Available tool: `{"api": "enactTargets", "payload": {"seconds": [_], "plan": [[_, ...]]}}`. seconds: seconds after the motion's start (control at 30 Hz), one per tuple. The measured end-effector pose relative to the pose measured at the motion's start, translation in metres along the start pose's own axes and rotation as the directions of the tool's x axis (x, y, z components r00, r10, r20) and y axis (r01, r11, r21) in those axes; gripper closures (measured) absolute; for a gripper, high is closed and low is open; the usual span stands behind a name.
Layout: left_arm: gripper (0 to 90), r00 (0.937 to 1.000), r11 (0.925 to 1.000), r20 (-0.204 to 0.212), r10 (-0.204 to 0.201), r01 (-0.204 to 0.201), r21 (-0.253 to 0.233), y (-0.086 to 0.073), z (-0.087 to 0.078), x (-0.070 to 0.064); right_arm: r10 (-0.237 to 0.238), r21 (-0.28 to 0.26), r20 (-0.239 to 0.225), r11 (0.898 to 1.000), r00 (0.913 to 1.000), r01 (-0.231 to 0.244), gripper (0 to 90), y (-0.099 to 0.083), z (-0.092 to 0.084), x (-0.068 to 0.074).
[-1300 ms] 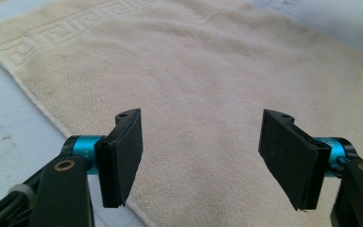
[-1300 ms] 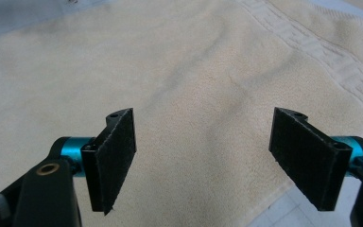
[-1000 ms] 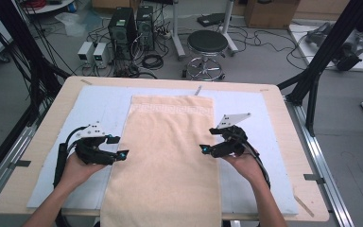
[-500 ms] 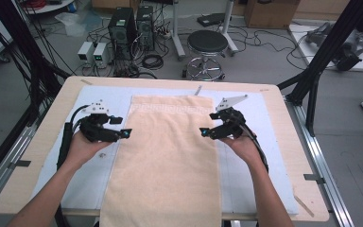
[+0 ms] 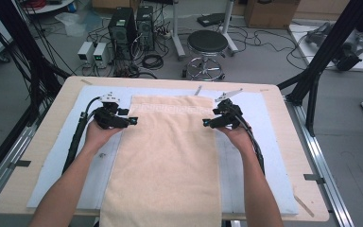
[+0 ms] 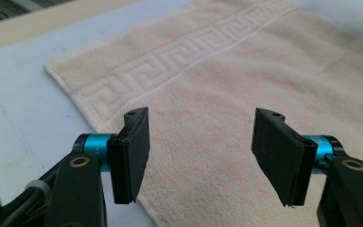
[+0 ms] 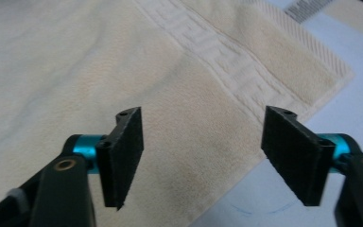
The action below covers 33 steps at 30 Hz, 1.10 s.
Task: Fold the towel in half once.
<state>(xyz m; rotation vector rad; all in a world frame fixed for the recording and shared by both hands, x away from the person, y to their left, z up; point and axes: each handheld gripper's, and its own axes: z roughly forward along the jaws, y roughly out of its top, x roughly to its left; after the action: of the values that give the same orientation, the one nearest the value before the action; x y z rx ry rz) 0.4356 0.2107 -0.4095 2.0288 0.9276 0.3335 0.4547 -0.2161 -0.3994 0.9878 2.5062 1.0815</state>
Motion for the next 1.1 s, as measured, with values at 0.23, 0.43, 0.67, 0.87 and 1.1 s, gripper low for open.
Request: {"api": "enactTargets", "payload": {"seconds": [0.23,0.43,0.67,0.87,1.1], "plan": [[44.7,0.9999,0.9967,-0.009,-0.011,0.012,0.080,-0.016,0.023,0.001,0.043,0.074,0.008,0.996,0.9990,-0.044,46.1,-0.017,0.019,-0.008],[51.9,0.9982,0.9963,-0.058,0.012,-0.007,0.086,-0.018,0.027,-0.001,0.033,0.105,0.040,0.994,0.9986,-0.037,51.3,-0.022,0.024,-0.006],[66.1,0.9933,0.9948,-0.116,0.000,0.012,0.101,-0.016,0.027,-0.008,0.051,0.119,0.027,0.991,0.9983,-0.054,71.0,-0.020,0.024,-0.002],[84.2,0.9955,0.9918,-0.072,-0.062,0.070,0.107,-0.016,0.025,-0.004,0.059,0.126,-0.028,0.991,0.9979,-0.055,83.3,-0.017,0.024,0.000],[85.6,0.9961,0.9960,-0.023,-0.085,0.085,0.025,-0.005,-0.004,0.001,0.042,0.041,-0.067,0.998,0.9969,-0.040,84.6,-0.007,-0.001,0.002]]}}
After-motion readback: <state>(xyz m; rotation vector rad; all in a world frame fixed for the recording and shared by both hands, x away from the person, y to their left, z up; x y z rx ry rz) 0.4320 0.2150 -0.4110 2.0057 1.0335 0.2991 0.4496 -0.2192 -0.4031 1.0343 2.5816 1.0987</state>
